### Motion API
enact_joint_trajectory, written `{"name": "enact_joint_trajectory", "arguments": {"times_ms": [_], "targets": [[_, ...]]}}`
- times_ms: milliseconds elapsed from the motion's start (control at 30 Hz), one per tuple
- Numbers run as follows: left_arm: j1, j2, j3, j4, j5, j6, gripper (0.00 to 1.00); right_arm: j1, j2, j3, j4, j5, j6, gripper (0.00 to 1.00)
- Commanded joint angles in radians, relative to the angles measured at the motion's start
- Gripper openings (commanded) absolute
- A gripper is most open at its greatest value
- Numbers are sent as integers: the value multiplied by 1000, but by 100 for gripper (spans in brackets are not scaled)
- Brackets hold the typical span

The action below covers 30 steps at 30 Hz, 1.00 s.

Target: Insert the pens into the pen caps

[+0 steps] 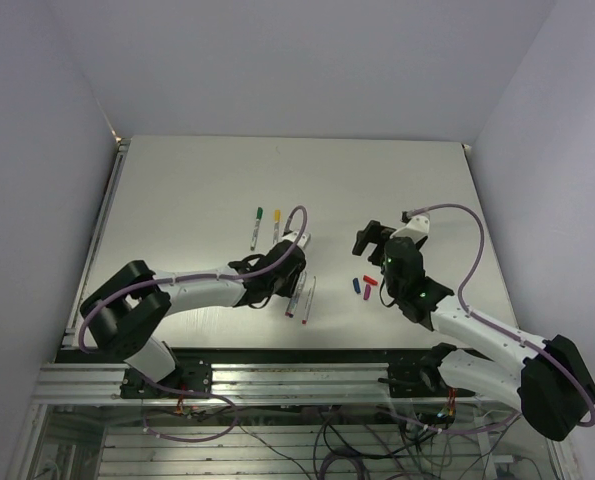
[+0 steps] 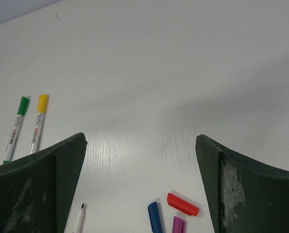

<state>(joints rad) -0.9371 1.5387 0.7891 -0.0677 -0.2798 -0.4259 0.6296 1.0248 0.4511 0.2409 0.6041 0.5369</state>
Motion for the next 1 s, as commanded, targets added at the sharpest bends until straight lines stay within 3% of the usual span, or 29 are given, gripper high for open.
{"name": "enact_joint_trajectory", "arguments": {"times_ms": [0, 800, 967], "targets": [[-32, 30, 4, 5, 4, -16, 45, -2, -31, -17, -13, 29, 18, 94], [-85, 93, 11, -57, -57, -35, 44, -2, -40, -32, -22, 19, 38, 94], [-88, 104, 23, -105, -69, -36, 38, -3, -28, -7, -92, 45, 68, 94]]}}
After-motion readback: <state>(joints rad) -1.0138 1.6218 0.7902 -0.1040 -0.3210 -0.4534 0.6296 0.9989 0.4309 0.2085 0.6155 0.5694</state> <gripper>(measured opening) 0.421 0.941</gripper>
